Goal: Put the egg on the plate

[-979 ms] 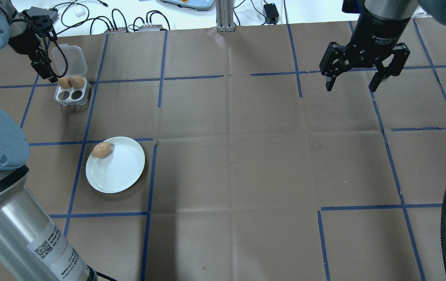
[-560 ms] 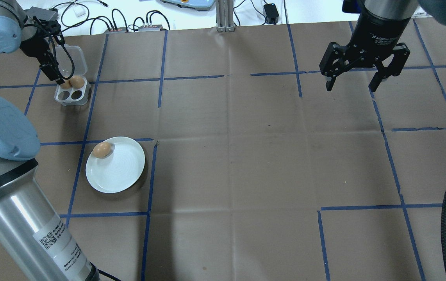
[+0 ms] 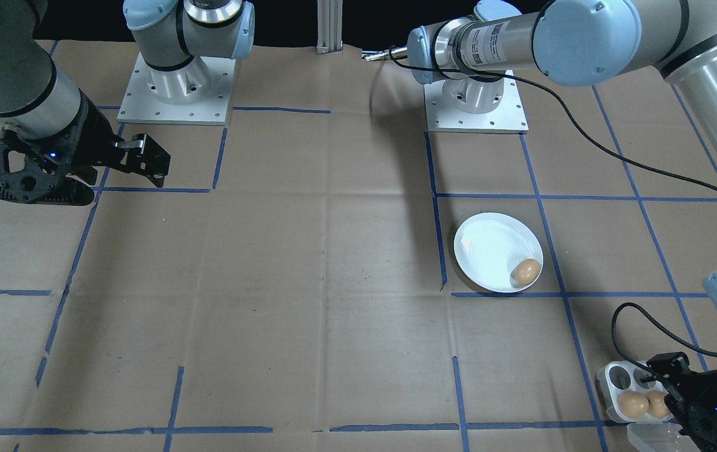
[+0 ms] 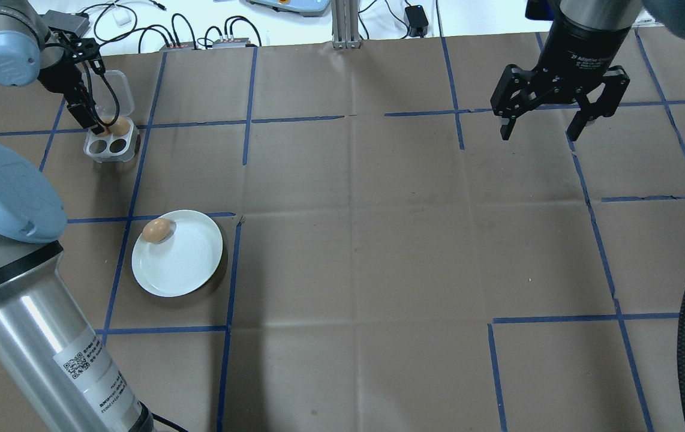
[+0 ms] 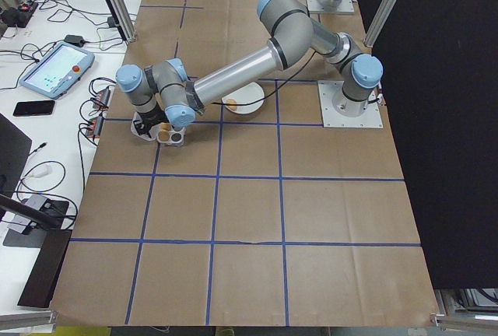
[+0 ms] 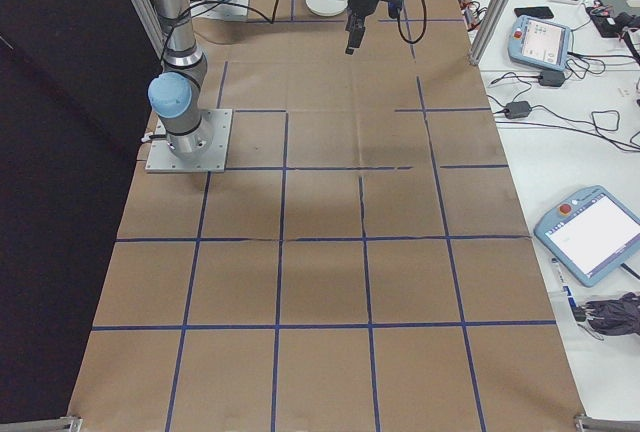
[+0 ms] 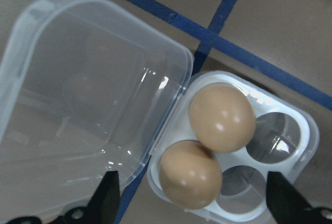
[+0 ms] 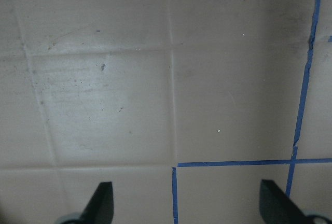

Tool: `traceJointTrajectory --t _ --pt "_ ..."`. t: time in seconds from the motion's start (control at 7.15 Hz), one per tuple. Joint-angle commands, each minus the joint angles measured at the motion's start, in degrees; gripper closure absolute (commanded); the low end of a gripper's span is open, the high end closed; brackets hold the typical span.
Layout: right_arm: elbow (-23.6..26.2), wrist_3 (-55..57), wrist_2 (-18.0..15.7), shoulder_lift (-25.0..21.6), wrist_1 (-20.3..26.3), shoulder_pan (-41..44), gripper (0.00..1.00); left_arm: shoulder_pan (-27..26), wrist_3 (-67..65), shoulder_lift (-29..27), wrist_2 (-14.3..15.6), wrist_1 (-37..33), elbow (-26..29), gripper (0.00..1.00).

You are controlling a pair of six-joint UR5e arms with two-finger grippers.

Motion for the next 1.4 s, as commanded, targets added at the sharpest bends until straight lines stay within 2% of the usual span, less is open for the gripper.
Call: traceJointTrajectory --t 0.0,0.42,1.26 --pt "0.0 0.0 0.0 0.0 0.0 0.0 0.0 0.1 0.2 0.0 0.0 0.0 -0.3 0.04" --pt "0.0 0.0 0.0 0.0 0.0 0.0 0.0 0.2 0.2 0.0 0.1 -0.1 -0.9 0.13" --pt "0.0 0.0 0.0 0.0 0.0 0.0 0.0 0.2 0.1 0.0 0.6 0.0 -0.8 0.47"
